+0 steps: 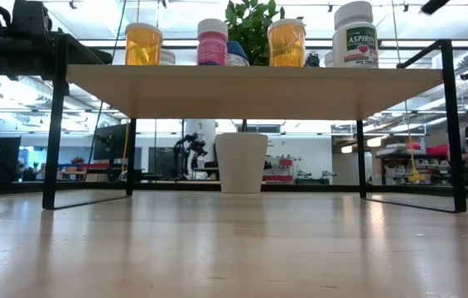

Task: Pick and place medicine bottles onto shelf by color
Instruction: Return to Home Position

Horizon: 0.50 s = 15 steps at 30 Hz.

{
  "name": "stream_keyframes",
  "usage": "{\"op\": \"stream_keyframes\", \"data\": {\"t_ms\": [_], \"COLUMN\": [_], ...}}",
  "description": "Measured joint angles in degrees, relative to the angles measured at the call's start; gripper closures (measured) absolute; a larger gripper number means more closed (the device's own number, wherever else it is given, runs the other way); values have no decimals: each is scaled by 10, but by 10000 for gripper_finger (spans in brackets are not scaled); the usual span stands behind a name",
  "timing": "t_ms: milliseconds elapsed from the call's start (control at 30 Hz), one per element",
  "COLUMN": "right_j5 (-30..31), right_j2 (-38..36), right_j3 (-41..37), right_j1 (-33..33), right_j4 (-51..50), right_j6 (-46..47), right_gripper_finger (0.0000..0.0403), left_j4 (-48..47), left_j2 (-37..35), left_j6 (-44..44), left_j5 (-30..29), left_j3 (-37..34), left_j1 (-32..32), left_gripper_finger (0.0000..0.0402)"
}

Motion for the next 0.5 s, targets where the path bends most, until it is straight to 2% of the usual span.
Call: {"op": "stream_keyframes", "data": {"t_ms": [233, 500], "right_j5": [0, 0], "right_j2": [0, 0], "right_j3": [107, 292], "right_j1": [0, 0], "right_j4": [0, 1], "right_j6": [0, 0], "right_gripper_finger": [392, 392], "left_j4": [0, 0], "left_j2": [0, 0], "left_j6": [0, 0], "left_j5": [0, 0], "left_j3": [0, 0], "left_j1": [0, 0], "left_gripper_finger": [372, 376]}}
